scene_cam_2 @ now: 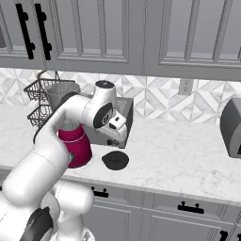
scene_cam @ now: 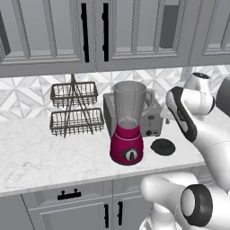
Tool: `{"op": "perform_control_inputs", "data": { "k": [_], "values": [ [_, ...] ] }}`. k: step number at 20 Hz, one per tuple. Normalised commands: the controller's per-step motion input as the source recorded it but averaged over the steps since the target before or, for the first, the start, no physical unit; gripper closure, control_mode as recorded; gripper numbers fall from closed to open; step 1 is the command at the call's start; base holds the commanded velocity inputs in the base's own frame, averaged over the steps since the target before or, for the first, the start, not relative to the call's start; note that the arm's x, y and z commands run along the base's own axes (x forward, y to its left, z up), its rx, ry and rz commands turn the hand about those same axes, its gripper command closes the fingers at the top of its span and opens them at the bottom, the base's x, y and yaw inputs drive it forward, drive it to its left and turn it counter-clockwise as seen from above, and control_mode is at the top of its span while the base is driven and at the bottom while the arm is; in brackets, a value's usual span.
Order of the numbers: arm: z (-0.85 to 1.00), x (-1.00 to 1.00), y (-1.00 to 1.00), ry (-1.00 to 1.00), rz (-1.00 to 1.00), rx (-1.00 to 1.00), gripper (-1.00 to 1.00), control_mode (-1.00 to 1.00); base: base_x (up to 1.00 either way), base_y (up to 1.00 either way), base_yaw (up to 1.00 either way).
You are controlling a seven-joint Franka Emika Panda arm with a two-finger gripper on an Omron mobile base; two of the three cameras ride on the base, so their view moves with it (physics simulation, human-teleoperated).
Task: Close the lid blender by securely placing the lid on top.
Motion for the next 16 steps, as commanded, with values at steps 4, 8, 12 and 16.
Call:
{"op": "perform_control_inputs", "data": {
  "k": [4, 8, 12, 16],
  "values": [
    [-0.97, 0.32, -0.20, 0.13, -0.36, 0.00, -1.00, -1.00, 0.00, 0.00, 0.00],
    [-0.78, 0.36, 0.00, 0.01, -0.14, 0.00, -1.00, -1.00, 0.00, 0.00, 0.00],
    [-0.68, 0.33, 0.00, 0.00, -0.01, 0.00, -1.00, -1.00, 0.00, 0.00, 0.00],
    [-0.41, 0.39, 0.00, 0.00, 0.00, 0.00, -1.00, -1.00, 0.00, 0.00, 0.00]
  ]
}}
